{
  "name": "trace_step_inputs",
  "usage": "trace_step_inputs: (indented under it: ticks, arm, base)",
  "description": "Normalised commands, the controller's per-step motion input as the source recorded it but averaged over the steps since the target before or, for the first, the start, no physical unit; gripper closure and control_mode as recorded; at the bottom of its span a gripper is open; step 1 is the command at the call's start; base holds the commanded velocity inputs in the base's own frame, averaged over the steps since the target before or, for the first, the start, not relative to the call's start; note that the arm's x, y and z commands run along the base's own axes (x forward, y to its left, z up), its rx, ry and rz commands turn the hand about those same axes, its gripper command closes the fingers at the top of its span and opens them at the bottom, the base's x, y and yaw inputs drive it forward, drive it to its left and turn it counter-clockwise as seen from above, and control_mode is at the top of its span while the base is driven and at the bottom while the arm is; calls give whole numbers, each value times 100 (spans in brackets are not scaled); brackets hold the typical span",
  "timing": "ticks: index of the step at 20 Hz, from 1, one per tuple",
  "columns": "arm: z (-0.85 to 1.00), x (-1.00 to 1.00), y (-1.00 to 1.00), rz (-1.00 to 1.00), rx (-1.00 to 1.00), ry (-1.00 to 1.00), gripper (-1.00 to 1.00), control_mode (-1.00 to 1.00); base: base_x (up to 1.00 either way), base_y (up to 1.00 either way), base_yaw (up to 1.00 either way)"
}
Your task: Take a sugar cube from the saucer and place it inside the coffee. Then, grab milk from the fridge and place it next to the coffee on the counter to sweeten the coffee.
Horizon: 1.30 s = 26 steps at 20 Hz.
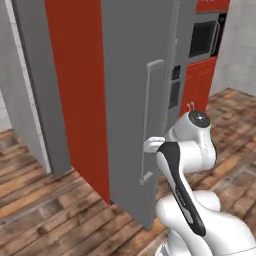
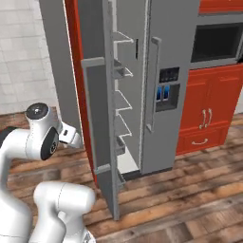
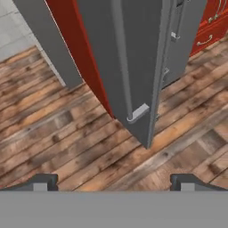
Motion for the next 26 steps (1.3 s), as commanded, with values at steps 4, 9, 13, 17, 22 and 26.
trace_step_inputs:
  ticks: [4,9,13,17,22,26]
  arm:
    - [0,0,0,0,0,0,-100,100]
    - [0,0,0,0,0,0,-100,100]
    - [0,0,0,0,0,0,-100,100]
    - [0,0,0,0,0,0,-100,100]
    - [0,0,0,0,0,0,-100,100]
    - [0,0,0,0,0,0,-100,100]
  base:
    - [-28,-31,-57]
    - [23,-38,-41]
    - [2,-48,-44]
    - [34,-53,-46]
    - [94,-37,-39]
    - [100,-6,-40]
